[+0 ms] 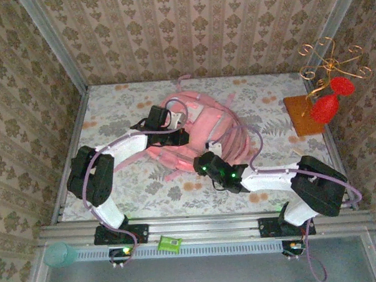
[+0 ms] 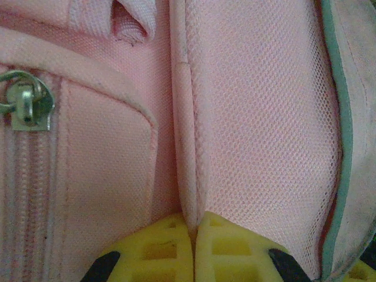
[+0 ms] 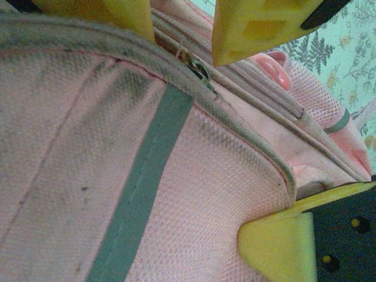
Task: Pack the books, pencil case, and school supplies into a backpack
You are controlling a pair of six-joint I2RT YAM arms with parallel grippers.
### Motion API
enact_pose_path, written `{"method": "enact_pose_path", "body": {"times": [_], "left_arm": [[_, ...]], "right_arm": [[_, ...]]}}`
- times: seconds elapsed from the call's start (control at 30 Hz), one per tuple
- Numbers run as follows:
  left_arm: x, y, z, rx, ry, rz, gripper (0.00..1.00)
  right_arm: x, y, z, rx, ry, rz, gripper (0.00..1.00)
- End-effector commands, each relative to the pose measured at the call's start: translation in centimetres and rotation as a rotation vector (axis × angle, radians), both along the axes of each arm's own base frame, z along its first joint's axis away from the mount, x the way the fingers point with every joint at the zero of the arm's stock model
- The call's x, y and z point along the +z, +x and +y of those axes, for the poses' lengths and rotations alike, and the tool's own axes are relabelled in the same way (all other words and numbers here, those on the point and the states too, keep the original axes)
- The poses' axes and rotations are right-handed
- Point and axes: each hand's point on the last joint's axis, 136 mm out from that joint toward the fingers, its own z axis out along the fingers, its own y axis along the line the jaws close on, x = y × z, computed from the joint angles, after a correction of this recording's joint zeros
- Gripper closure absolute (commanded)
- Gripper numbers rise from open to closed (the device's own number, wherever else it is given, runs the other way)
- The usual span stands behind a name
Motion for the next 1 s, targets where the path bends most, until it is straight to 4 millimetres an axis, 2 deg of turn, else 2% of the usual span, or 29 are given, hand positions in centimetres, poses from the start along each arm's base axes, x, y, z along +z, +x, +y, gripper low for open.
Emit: {"method": "enact_pose_path", "body": {"times": [0.0, 0.1, 0.37, 0.5, 0.8, 0.97], "left_arm": [[-2.1, -2.2, 0.5, -0.018, 0.032, 0.101, 1.00], [-2.0, -2.3, 0.5, -0.018, 0.030, 0.101, 1.00], [-1.9, -2.6, 0.4, -0.023, 0.022, 0.106, 1.00], [-2.1, -2.6, 0.6, -0.020, 0.033, 0.104, 1.00], [-2.9, -1.4, 2.3, 0.021, 0.095, 0.080, 1.00], [-3.4, -0.5, 3.8, 0.049, 0.155, 0.051, 1.00]], "right_arm": [[0.8, 1.3, 0.3, -0.050, 0.006, -0.063, 0.69], [0.8, 1.8, 0.8, -0.051, 0.005, -0.068, 0.69], [0.2, 2.9, 0.4, -0.145, -0.038, -0.076, 0.71], [0.4, 3.1, 0.0, -0.174, -0.053, -0.095, 0.80], [0.5, 2.2, -1.0, -0.148, -0.066, -0.107, 0.99], [-0.2, 0.9, -2.3, -0.117, -0.108, -0.075, 1.00]]}}
